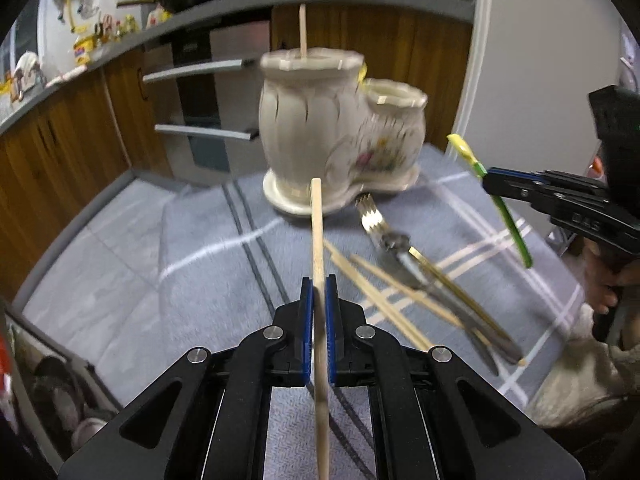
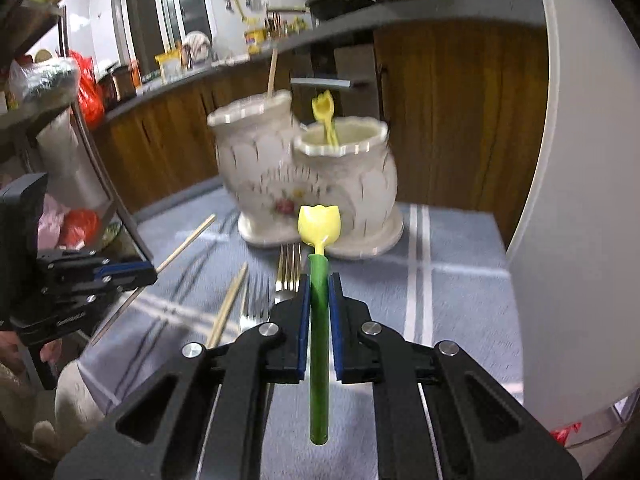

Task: Organize utensils
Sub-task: 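Lower the chopstick into the tall cup while the right tool lowers the green spoon in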

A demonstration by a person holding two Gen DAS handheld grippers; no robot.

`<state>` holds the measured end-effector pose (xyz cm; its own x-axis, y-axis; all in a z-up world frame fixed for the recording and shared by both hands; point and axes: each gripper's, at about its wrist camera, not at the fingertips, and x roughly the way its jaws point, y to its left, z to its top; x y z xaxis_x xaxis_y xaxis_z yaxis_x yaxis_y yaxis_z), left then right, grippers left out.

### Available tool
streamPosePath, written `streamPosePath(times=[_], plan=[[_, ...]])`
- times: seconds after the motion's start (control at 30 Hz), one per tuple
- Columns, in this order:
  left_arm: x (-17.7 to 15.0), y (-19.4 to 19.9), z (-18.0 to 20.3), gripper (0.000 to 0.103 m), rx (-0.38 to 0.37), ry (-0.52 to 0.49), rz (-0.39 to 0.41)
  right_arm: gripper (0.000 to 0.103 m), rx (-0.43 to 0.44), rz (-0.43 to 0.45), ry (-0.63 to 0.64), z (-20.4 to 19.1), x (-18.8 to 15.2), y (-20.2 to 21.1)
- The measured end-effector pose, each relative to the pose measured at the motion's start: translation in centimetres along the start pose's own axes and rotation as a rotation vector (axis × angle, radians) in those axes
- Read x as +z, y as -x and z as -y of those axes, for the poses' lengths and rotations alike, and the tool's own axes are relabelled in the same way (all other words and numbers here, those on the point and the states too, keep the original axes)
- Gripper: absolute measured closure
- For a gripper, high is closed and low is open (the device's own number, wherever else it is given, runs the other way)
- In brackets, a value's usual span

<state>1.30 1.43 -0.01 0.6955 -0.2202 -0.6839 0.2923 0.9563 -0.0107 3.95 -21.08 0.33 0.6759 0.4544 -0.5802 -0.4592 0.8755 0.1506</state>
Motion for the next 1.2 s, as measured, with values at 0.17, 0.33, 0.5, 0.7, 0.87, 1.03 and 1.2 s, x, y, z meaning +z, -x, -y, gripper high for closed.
streamPosePath(times=[0.17,0.33,0.5,0.7,0.87,1.03,1.2], plan=[[2.2,2.6,0.3,0.097,-0.043,-0.018,0.106,0.094,0.005,0.086,-0.002,0.0,2.2,0.8],[5.3,3.8,0.6,0.097,-0.043,-0.034,0.213,0.094,0.013,0.169,-0.030,0.3,4.8,1.0],[9.4,3.7,-0.6,0.096,-0.037,0.008,0.332,0.094,0.036,0.279,-0.076,1.1,8.0,0.6],[14.4,2.0,-2.3,0.097,-0.052,0.092,0.477,0.094,0.039,0.345,-0.154,2.2,10.8,-1.5],[17.4,0.2,-2.6,0.096,-0.046,0.152,0.552,0.094,0.032,0.394,-0.222,3.4,12.1,-3.5],[19.0,-2.1,-2.3,0.096,-0.001,0.174,0.589,0.094,-0.004,0.420,-0.245,4.1,12.4,-5.4],[19.1,-4.7,-2.5,0.096,0.060,0.184,0.572,0.094,-0.062,0.421,-0.206,3.8,11.7,-7.1]])
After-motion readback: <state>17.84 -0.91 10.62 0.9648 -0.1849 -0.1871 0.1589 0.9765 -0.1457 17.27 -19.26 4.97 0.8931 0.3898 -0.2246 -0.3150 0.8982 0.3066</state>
